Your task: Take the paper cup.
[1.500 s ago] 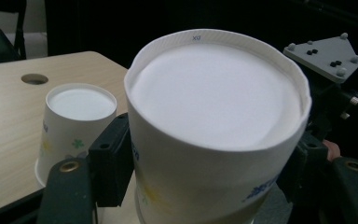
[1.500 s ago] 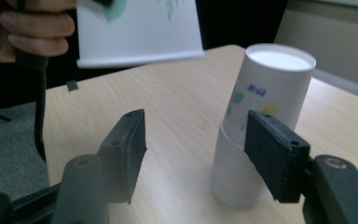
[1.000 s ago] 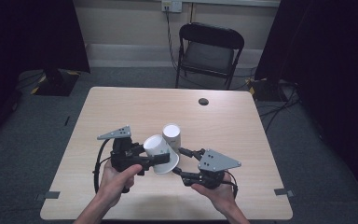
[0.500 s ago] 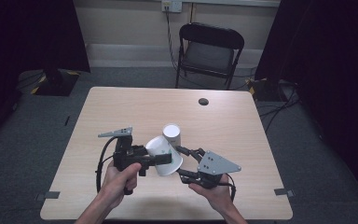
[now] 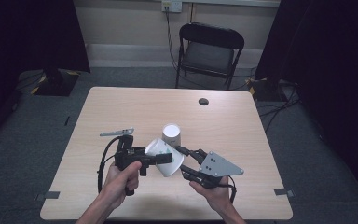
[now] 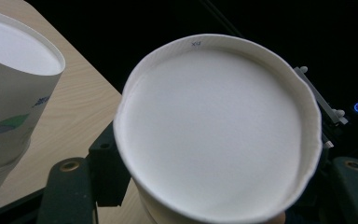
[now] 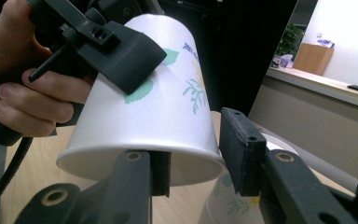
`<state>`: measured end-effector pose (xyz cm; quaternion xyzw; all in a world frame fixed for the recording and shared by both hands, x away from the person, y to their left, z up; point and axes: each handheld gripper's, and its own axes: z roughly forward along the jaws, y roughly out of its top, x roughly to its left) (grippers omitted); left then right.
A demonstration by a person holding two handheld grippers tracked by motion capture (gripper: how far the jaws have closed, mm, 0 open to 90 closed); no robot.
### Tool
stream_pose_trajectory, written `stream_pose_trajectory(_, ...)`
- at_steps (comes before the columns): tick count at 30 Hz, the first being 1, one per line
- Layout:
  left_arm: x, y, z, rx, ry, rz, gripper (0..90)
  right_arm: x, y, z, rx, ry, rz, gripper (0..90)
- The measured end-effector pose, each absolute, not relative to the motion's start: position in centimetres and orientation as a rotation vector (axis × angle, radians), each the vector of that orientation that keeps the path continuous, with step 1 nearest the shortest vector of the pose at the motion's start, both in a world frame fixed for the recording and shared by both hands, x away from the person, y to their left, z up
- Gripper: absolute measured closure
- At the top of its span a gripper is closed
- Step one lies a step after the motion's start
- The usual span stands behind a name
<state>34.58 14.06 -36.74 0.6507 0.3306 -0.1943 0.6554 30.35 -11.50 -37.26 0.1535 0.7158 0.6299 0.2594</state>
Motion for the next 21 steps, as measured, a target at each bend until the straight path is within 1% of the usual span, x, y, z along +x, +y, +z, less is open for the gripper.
stream_pose_trajectory(21,34.68,14.15,-36.77,1.474,0.733,-0.442,27.9,30.37,-11.65,-37.24,0.413,1.910,1.719,75.5)
